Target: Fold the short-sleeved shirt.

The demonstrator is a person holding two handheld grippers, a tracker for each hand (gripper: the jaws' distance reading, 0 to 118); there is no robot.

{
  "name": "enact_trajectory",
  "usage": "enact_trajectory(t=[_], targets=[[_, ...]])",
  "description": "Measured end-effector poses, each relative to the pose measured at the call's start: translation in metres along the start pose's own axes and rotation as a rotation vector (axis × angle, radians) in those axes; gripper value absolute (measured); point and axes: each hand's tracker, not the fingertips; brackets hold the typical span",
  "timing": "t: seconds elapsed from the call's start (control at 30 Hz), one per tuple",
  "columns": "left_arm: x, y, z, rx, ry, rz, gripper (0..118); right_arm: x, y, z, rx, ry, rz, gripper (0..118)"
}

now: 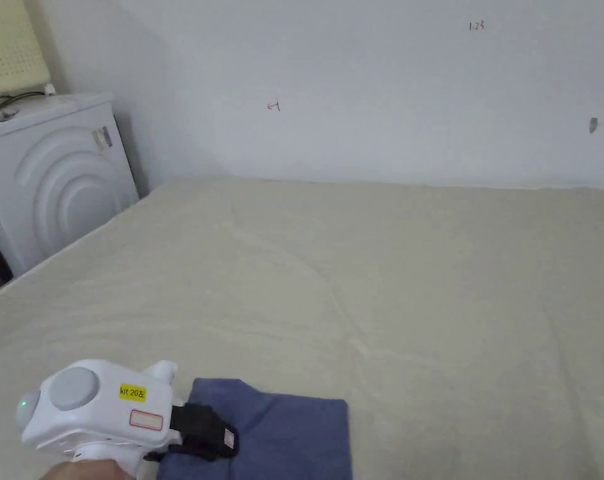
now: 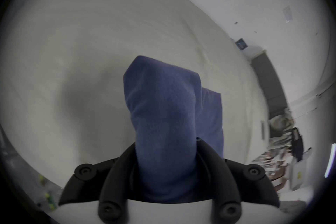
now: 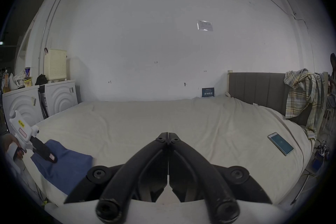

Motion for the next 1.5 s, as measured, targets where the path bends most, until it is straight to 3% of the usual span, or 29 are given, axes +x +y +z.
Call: enact_trajectory(t=[0.2,0.37,0.43,0.57,0.67,0.7,0.73,0.8,0.83,0.9,1.1,1.17,1.27,1.3,1.4,1.5], targets=[[-0.052,0.057,0.027,0.044,0.401,-0.154,28,-0.013,0.014,-0.020,-0.027,-0.029,-0.029,0],[-0.067,0.074,0.035,0.077,0.698,-0.296,28,-0.021,0.017,-0.033,-0.043,-0.060,0.026,0],[-0.096,0.094,0.034,0.089,0.761,-0.339,28,-0.023,0.016,-0.037,-0.052,-0.057,0.030,0],[-0.134,0.114,0.044,0.110,0.738,-0.246,28,-0.033,0.010,-0.048,-0.084,-0.062,0.074,0],[-0.144,0.122,0.050,0.063,0.799,-0.246,28,-0.045,0.003,-0.054,-0.090,-0.068,0.097,0],[-0.147,0.124,0.051,0.074,0.799,-0.237,36,-0.049,0.001,-0.057,-0.099,-0.057,0.106,0],[-0.150,0.128,0.054,0.072,0.809,-0.225,53,-0.054,0.000,-0.060,-0.116,-0.042,0.110,0],[-0.166,0.139,0.061,0.120,0.828,-0.192,109,-0.063,-0.002,-0.062,-0.136,-0.006,0.125,0],[-0.167,0.139,0.065,0.117,0.857,-0.190,118,-0.068,-0.003,-0.061,-0.130,-0.004,0.137,0],[-0.166,0.137,0.072,0.124,0.930,-0.186,117,-0.073,-0.005,-0.060,-0.129,0.009,0.165,0],[-0.130,0.099,0.094,0.195,0.862,-0.226,117,-0.072,-0.005,-0.056,-0.140,0.036,0.137,0],[-0.113,0.085,0.097,0.239,0.802,-0.215,105,-0.066,-0.002,-0.053,-0.137,0.034,0.130,0],[-0.095,0.067,0.096,0.340,0.682,-0.159,28,-0.054,0.003,-0.046,-0.123,0.026,0.107,0],[-0.080,0.055,0.096,0.391,0.641,-0.171,14,-0.051,0.006,-0.046,-0.124,0.029,0.099,0],[-0.022,0.018,0.092,0.470,0.576,-0.253,1,-0.042,0.010,-0.043,-0.119,0.034,0.090,0],[0.045,-0.024,0.088,0.549,0.487,-0.289,0,-0.029,0.019,-0.036,-0.113,0.048,0.080,0]])
